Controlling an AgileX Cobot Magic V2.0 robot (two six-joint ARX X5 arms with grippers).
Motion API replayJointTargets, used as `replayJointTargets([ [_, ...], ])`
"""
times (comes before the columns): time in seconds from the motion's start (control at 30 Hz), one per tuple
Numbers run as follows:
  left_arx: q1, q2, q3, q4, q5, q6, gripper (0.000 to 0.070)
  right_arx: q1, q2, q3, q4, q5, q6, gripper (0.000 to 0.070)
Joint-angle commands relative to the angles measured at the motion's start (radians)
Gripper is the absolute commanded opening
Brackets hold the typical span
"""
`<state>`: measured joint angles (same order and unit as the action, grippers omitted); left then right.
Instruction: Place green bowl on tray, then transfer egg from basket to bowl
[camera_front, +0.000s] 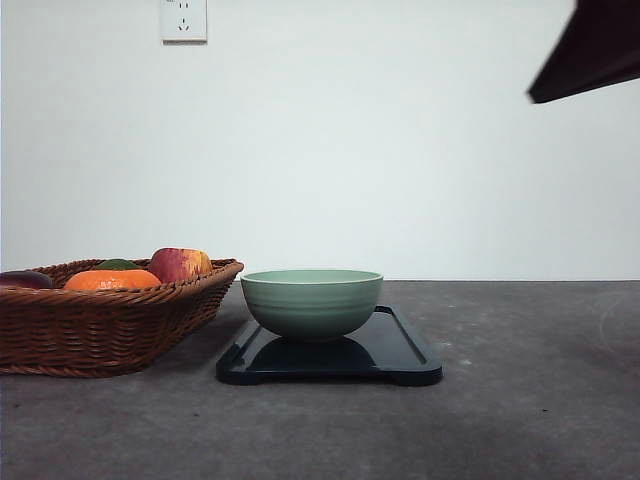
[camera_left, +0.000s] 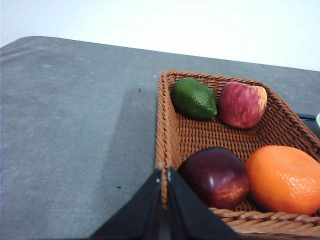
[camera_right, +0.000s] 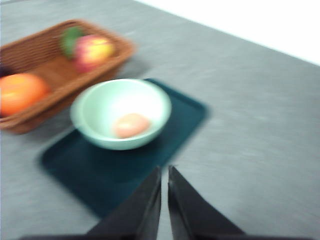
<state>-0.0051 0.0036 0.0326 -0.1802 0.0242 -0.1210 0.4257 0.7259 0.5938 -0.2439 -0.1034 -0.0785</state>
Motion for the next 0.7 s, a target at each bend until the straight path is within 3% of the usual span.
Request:
replayJointTargets([
  [0.0, 0.0, 0.0, -0.019, -0.007, -0.002, -0.003, 0.0, -0.039, -0.017, 0.001, -0.02, -0.006, -0.017, 0.0015],
  [0.17, 0.0, 0.0, -0.019, -0.007, -0.002, -0.003, 0.0, -0.2, -0.125, -0.02, -0.074, -0.01, -0.016, 0.0015],
  [0.37, 0.0, 0.0, -0.019, -0.006, -0.002, -0.003, 0.0, -0.374, -0.319, -0.19, 0.032, -0.013, -0.004, 0.0015],
  [0.53, 0.0, 0.0, -0.019, -0.007, -0.002, -0.003, 0.0, -0.442, -0.507, -0.382, 0.155, -0.03, 0.038, 0.0015],
  [0.67, 0.0, 0.0, -0.019, -0.007, -0.002, -0.003, 0.0, -0.457, -0.653, -0.496, 0.179, -0.028, 0.051, 0.0015],
])
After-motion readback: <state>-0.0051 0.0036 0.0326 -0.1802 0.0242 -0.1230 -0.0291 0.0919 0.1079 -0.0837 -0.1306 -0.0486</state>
